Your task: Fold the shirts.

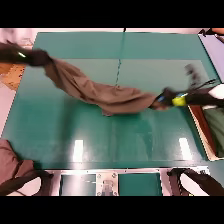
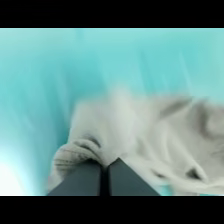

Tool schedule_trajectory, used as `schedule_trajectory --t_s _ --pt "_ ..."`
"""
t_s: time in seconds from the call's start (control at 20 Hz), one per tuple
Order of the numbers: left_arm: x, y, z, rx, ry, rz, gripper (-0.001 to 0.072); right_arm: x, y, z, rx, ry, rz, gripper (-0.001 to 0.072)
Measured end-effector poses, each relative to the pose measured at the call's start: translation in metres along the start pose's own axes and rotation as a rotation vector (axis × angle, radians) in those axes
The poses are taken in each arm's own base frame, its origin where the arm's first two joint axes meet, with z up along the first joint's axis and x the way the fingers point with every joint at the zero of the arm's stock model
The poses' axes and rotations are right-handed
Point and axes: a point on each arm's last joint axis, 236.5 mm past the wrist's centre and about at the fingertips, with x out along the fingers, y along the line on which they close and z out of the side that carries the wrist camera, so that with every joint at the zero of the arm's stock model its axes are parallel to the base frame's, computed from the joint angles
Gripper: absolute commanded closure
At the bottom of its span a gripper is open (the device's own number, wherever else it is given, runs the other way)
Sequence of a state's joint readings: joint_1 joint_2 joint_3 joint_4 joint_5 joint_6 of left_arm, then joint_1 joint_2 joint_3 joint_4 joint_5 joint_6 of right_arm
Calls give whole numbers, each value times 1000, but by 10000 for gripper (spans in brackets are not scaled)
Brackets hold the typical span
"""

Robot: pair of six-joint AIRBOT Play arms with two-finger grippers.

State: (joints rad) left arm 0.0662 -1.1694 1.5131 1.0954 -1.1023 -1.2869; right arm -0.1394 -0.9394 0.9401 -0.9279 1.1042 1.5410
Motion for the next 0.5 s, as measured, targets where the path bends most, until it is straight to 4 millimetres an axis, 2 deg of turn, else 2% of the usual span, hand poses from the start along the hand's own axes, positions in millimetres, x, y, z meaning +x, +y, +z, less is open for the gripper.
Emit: schedule_trajectory --t_s 0.15,0.25,0.4,0.5 --pt "-105 -32 71 102 -277 43 681 -97 45 62 -131 -278 21 699" --pt "-179 -60 104 173 -453 66 681 -171 89 87 -249 -470 32 698" --pt "-289 -107 131 269 -703 82 681 -274 150 90 -416 -723 19 698" --pt "-343 -132 135 304 -819 83 681 -324 175 79 -493 -844 -3 698"
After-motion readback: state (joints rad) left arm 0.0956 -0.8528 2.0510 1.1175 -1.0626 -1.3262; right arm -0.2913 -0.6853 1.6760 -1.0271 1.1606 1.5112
